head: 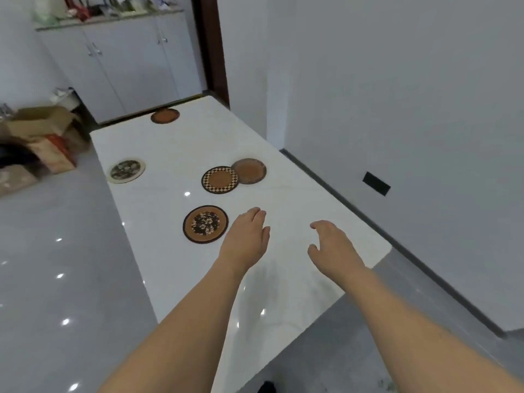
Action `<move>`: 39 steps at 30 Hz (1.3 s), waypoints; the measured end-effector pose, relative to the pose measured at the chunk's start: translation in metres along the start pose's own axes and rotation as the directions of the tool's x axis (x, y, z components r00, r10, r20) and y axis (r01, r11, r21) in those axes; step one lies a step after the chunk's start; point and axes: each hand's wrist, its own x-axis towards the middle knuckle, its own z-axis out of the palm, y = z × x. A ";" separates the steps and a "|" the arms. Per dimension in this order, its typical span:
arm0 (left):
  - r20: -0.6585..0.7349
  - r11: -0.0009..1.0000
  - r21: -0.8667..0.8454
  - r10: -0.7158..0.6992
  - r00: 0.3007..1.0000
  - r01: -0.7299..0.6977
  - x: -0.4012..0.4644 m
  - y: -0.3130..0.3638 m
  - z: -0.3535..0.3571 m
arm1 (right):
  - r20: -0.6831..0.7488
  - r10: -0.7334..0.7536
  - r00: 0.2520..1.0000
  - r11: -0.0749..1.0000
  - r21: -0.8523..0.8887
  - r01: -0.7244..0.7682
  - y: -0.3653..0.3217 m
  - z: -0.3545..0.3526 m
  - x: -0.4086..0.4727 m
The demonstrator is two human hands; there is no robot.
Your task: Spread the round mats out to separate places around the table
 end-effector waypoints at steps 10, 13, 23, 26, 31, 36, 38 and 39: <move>-0.085 0.833 -0.034 -0.552 0.829 0.552 -0.065 -0.090 -0.019 | 0.274 -0.321 0.907 0.941 -0.019 0.339 -0.085 0.063 0.080; -0.081 0.738 -0.103 -0.675 0.734 0.667 -0.070 -0.125 -0.013 | 0.317 -0.328 0.890 0.941 0.029 0.336 -0.097 0.093 0.111; -0.071 0.541 -0.234 -0.838 0.540 0.808 0.010 -0.260 0.108 | 0.015 -0.292 0.956 0.947 0.143 0.287 -0.087 0.252 0.248; -0.239 0.591 -0.117 -0.796 0.555 0.798 0.018 -0.270 0.141 | -0.053 -0.228 0.972 0.973 0.016 0.229 -0.083 0.290 0.266; -0.335 0.687 -0.082 -0.701 0.629 0.722 0.020 -0.273 0.154 | -0.150 -0.218 0.964 0.974 0.027 0.224 -0.077 0.307 0.270; -0.360 0.709 -0.249 -0.700 0.617 0.659 0.018 -0.268 0.144 | -0.232 -0.217 0.948 0.957 0.142 0.254 -0.085 0.297 0.265; -0.364 0.700 -0.305 -0.712 0.601 0.645 0.018 -0.267 0.144 | -0.250 -0.177 0.952 0.957 0.181 0.226 -0.085 0.297 0.264; -0.364 0.695 -0.321 -0.718 0.594 0.643 0.018 -0.268 0.144 | -0.254 -0.169 0.952 0.955 0.196 0.221 -0.085 0.298 0.264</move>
